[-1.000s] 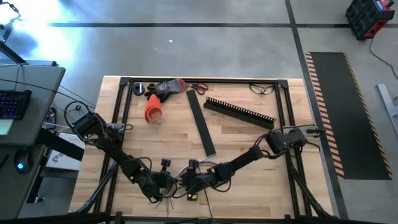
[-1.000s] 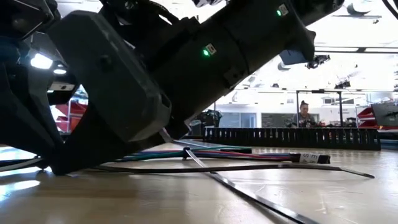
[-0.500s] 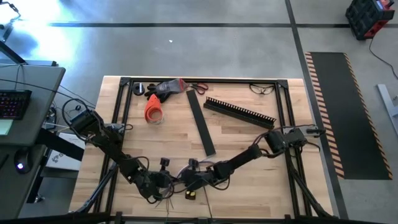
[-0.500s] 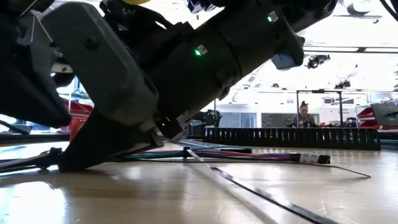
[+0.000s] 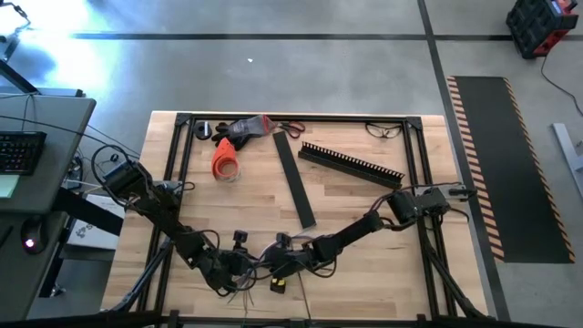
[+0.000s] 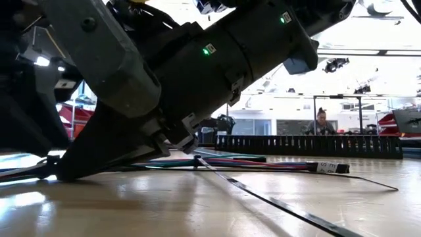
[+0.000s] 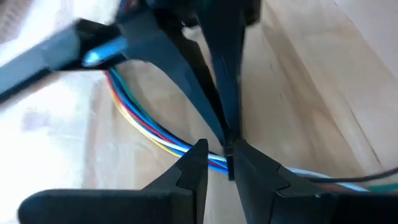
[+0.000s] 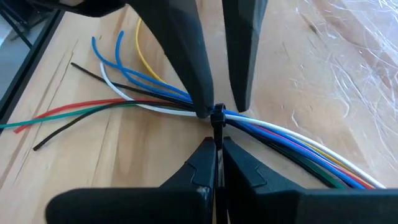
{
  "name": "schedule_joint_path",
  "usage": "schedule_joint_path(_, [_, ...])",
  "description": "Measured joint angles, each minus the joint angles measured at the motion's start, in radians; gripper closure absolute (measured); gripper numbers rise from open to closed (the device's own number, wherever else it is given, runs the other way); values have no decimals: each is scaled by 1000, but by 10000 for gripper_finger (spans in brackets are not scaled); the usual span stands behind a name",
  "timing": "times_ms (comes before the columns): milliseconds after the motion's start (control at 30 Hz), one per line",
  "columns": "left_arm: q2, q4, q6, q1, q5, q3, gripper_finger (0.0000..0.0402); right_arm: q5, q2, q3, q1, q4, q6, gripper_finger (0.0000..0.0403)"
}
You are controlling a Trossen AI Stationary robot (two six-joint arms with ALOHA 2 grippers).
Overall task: Ziptie cables
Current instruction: Wrap the black zip tie on the cable
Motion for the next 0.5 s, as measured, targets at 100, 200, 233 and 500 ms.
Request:
schedule_joint_path(100, [26, 5, 0, 3, 38, 0, 346, -3, 0, 0, 0, 2, -1, 402])
schedule_joint_path(200, [61, 47, -1, 6, 41, 1, 351, -3, 0, 0, 1, 3, -1, 402])
schedule_joint_path(233, [71, 68, 3, 6, 34, 1, 354, -4, 0, 0, 1, 3, -1, 402])
schedule_joint_path(500, [84, 104, 34, 6, 32, 1, 375, -11, 0, 0, 2, 3, -1, 403])
